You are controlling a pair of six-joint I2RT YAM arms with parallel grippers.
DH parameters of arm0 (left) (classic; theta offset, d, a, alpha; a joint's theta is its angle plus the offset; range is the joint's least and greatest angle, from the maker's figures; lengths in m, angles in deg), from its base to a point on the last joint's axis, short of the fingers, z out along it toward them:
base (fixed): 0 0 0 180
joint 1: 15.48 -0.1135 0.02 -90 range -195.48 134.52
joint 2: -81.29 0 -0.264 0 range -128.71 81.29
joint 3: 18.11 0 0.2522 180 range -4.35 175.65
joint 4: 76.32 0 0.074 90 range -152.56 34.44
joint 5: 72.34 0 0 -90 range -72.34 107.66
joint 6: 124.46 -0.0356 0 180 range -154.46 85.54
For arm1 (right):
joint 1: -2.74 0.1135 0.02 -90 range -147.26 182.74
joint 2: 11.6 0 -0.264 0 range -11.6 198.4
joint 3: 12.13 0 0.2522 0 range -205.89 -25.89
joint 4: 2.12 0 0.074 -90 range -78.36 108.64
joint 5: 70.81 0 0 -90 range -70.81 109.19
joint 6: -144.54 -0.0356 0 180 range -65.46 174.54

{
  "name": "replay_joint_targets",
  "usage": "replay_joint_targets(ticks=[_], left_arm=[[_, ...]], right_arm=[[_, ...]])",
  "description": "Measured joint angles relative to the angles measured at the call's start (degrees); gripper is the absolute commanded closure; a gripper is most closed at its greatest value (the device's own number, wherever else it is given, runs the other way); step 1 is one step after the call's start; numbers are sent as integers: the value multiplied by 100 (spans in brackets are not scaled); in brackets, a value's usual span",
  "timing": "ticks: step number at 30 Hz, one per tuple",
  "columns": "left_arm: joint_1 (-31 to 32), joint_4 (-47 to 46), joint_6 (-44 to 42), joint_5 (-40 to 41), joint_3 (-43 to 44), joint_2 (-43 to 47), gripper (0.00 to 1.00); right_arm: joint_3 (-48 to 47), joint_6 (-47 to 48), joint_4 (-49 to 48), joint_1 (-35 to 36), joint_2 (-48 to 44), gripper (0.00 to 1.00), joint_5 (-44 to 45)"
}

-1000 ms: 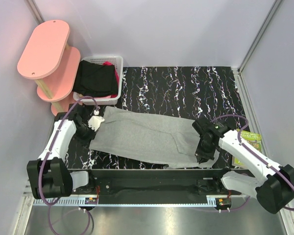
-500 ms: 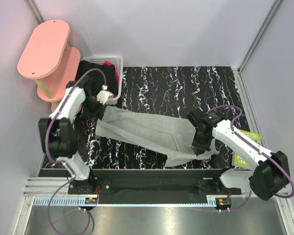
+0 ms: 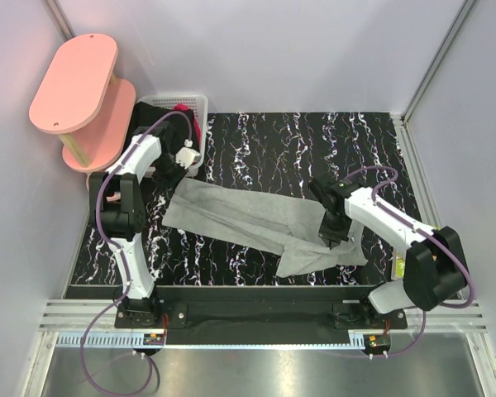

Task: Fold and stack the t-shirts
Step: Fold the other side of the tshirt into a rectangle

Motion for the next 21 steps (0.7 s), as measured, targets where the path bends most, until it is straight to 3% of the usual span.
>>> replay_joint_targets(ticks=[4, 5, 10, 14, 17, 21], left_arm=[[0, -144, 42, 264, -2, -20, 27], [0, -212, 44, 354, -11, -20, 25], [0, -446, 72, 767, -332, 227, 21], [125, -627, 85, 887, -929, 1071, 20], [616, -695, 138, 868, -1462, 1897, 21], [1462, -874, 186, 568, -2002, 2304, 24]], right_arm=[[-155, 94, -203, -249, 310, 100, 103], [-203, 140, -280, -317, 413, 100, 144], [-378, 299, -533, -553, 898, 85, 243], [-490, 435, -697, -636, 1266, 74, 317], [-581, 503, -767, -654, 1508, 54, 391], [-907, 603, -750, -765, 1847, 39, 538]])
